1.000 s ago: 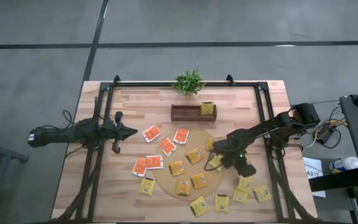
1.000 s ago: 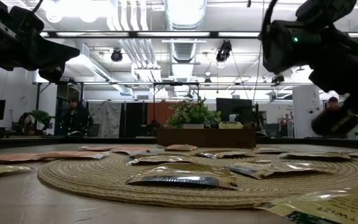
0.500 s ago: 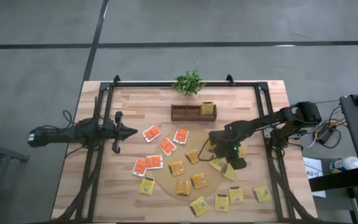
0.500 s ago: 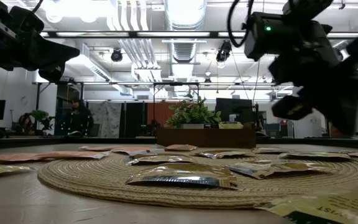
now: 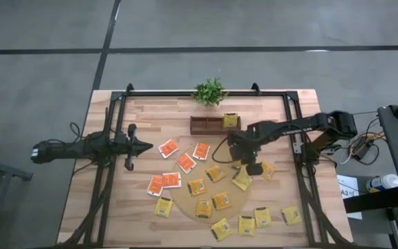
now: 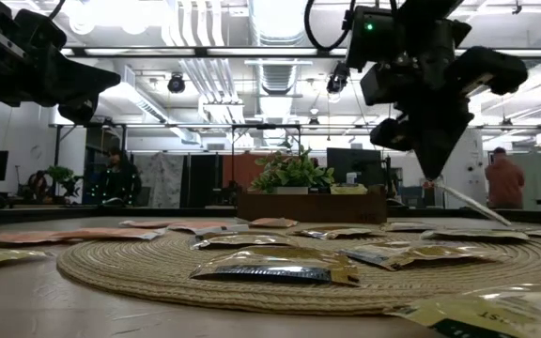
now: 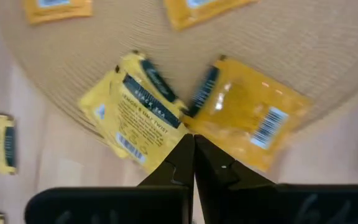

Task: Pick & Place Tea
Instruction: Put the yellow tea bag into the right section of the wooden organizer

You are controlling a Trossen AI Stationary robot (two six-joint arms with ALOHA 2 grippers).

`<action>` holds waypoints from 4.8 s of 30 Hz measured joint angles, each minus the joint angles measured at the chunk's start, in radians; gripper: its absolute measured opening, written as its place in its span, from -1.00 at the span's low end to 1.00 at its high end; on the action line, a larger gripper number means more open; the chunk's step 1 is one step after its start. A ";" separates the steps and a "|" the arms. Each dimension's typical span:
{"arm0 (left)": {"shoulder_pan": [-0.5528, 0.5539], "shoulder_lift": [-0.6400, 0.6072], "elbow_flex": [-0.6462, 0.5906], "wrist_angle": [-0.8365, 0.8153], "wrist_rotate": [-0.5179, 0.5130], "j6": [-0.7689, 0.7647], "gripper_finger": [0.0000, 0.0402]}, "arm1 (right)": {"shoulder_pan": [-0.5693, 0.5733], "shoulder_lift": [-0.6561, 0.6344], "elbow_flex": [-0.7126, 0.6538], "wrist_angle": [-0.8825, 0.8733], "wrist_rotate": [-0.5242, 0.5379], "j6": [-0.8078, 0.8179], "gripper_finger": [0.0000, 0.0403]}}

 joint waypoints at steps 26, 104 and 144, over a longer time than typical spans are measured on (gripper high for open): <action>0.000 0.000 0.000 0.000 0.000 0.000 -1.00 | -0.190 -0.039 0.133 -0.058 0.149 -0.085 -0.96; 0.000 0.000 0.000 0.000 0.000 0.000 -1.00 | -0.247 0.253 0.070 0.111 -0.201 -0.176 0.09; 0.000 0.000 0.000 0.000 0.000 0.000 -1.00 | -0.262 0.234 0.150 -0.002 -0.085 -0.197 -0.96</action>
